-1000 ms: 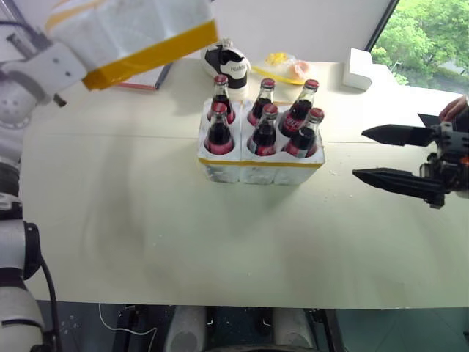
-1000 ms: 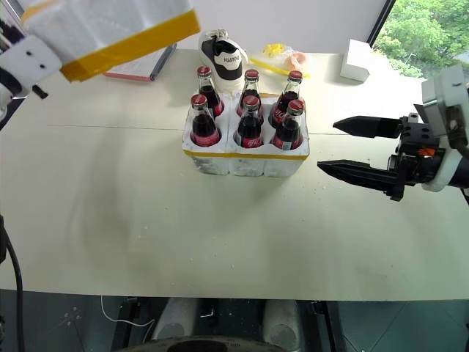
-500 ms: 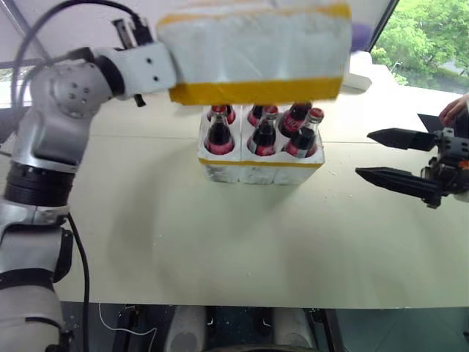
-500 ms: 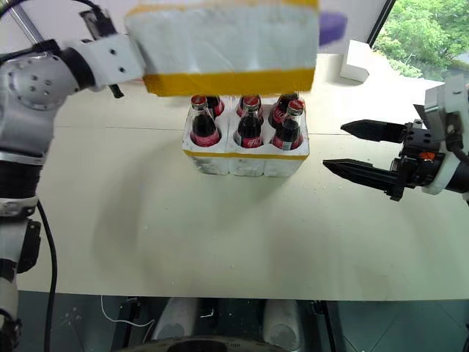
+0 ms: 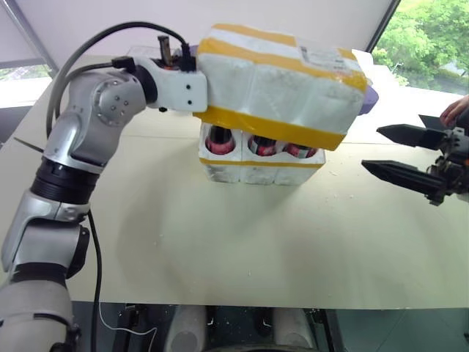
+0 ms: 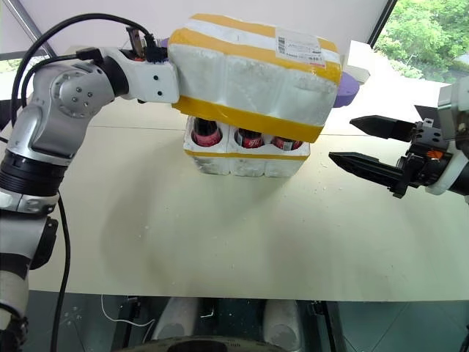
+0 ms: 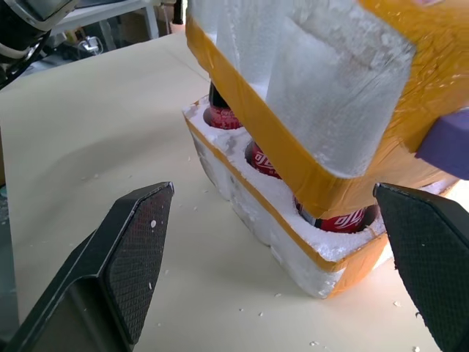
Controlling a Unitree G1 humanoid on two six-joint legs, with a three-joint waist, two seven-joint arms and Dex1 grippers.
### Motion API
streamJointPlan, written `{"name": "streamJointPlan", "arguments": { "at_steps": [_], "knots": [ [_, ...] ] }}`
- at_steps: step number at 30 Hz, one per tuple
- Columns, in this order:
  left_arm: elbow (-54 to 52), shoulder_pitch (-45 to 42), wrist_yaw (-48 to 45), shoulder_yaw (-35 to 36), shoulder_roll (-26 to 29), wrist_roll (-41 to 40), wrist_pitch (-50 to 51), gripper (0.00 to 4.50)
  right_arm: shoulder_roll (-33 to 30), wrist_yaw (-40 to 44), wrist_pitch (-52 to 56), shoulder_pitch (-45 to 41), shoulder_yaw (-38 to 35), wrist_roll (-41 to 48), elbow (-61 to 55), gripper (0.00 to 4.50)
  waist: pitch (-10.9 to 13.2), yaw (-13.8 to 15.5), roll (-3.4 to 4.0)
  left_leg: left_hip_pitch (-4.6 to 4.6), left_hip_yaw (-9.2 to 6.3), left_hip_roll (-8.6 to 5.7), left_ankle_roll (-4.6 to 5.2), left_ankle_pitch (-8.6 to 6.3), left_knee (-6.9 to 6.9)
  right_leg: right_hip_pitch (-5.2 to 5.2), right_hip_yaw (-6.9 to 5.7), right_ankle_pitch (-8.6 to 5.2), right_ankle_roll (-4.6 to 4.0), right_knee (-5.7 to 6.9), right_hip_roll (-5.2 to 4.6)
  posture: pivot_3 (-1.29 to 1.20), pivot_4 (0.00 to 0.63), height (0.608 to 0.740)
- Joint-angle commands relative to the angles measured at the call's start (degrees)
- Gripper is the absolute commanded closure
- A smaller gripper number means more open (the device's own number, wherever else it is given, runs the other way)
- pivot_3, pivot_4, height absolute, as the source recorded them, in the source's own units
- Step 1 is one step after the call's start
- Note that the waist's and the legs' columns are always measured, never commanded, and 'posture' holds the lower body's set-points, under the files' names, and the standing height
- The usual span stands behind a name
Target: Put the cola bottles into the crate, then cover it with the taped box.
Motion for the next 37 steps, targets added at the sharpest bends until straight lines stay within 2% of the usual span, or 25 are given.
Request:
{"name": "streamJointPlan", "arguments": {
  "at_steps": [1,4,5,12,16,21,23,25,26,29,33,37],
  "knots": [
    [-4.1,1.0,0.2,1.5,0.7,1.7,1.4,1.69,0.2,-0.6,-0.5,-0.1,-2.7,1.4,-1.3,0.00,0.0,0.0,0.00,0.00,-0.04,0.00,0.00,0.00,0.00,0.00,0.00,0.00,0.00,0.00,0.00,0.00,0.150,0.740],
    [-7.4,3.5,-0.9,2.0,0.3,1.6,3.8,0.14,0.2,-0.8,-0.9,-0.1,-2.5,1.5,-1.2,0.00,0.0,0.0,0.00,0.01,-0.06,0.00,0.00,0.00,0.00,0.00,0.00,0.00,0.00,0.01,0.00,0.00,0.150,0.740],
    [-8.9,4.4,-1.5,2.2,0.2,1.4,4.8,0.07,0.2,-0.6,-1.0,-0.1,-2.4,1.3,-1.0,0.00,0.0,0.0,0.00,0.00,-0.07,0.00,0.00,0.00,0.00,0.00,0.00,0.00,0.00,0.01,0.01,0.00,0.150,0.740],
    [-14.9,9.4,-5.2,4.4,2.4,0.3,9.3,0.07,-0.3,0.1,-1.9,-0.6,-0.9,0.4,0.2,0.00,0.0,0.0,0.00,0.01,-0.10,0.00,0.00,0.00,0.02,0.02,0.00,0.00,0.00,0.01,0.00,0.00,0.150,0.740],
    [-19.0,14.9,-10.3,8.8,5.7,-4.0,13.6,0.07,-0.5,1.6,-2.3,1.4,-1.3,-1.4,0.3,0.00,0.0,-0.1,0.02,0.06,-0.10,0.03,-0.01,0.01,0.01,0.02,0.01,0.00,0.00,0.02,0.03,0.00,0.150,0.740],
    [-22.2,20.4,-19.8,18.4,7.6,-18.4,27.5,0.07,-0.6,3.7,-3.8,5.0,-2.0,-5.0,1.0,0.00,0.0,0.1,0.02,0.04,-0.15,0.05,-0.01,0.01,0.02,0.05,0.00,-0.01,0.00,0.00,0.01,0.00,0.150,0.740],
    [-21.8,20.9,-25.6,25.3,6.3,-30.8,37.3,0.07,-0.5,4.5,-4.5,5.8,-2.0,-6.1,2.1,0.00,0.0,0.1,0.02,0.04,-0.20,0.04,-0.01,0.01,0.04,0.10,-0.02,-0.02,0.02,0.00,0.00,0.00,0.150,0.740],
    [-17.5,18.7,-29.0,31.7,5.5,-41.1,48.1,0.07,-0.6,5.7,-5.6,6.2,-1.6,-7.5,3.5,0.00,0.0,0.0,0.02,0.06,-0.22,0.06,-0.01,0.01,0.06,0.12,-0.01,-0.02,0.03,0.02,0.00,0.00,0.150,0.740],
    [-15.9,17.9,-29.4,32.9,5.9,-43.7,50.8,0.07,-0.8,6.2,-6.0,6.2,-1.2,-8.1,4.0,0.00,0.0,-0.1,0.02,0.06,-0.24,0.06,-0.01,0.01,0.07,0.12,-0.01,-0.03,0.03,0.03,0.01,0.00,0.150,0.740],
    [-7.0,19.4,-38.6,34.1,11.6,-50.7,53.1,0.07,-1.6,8.4,-8.1,5.8,0.7,-10.8,6.8,0.00,0.0,-0.3,0.04,0.14,-0.22,0.03,-0.06,0.03,0.04,0.14,-0.01,-0.05,0.06,0.06,0.04,0.00,0.150,0.740],
    [1.6,20.7,-45.8,31.9,16.3,-54.3,51.1,0.07,-2.3,10.5,-10.1,4.4,3.1,-13.4,10.0,0.00,0.0,-0.4,0.06,0.20,-0.12,0.03,-0.08,0.04,0.00,0.14,0.00,-0.06,0.05,0.05,0.05,0.00,0.150,0.740],
    [3.3,20.5,-48.0,29.6,16.9,-55.3,47.8,0.07,-2.5,11.7,-10.5,2.7,5.4,-14.4,10.8,0.00,0.0,0.0,0.07,0.18,-0.14,0.02,-0.07,0.03,0.01,0.16,-0.01,-0.05,0.05,0.03,0.02,0.00,0.150,0.740]
  ]
}}
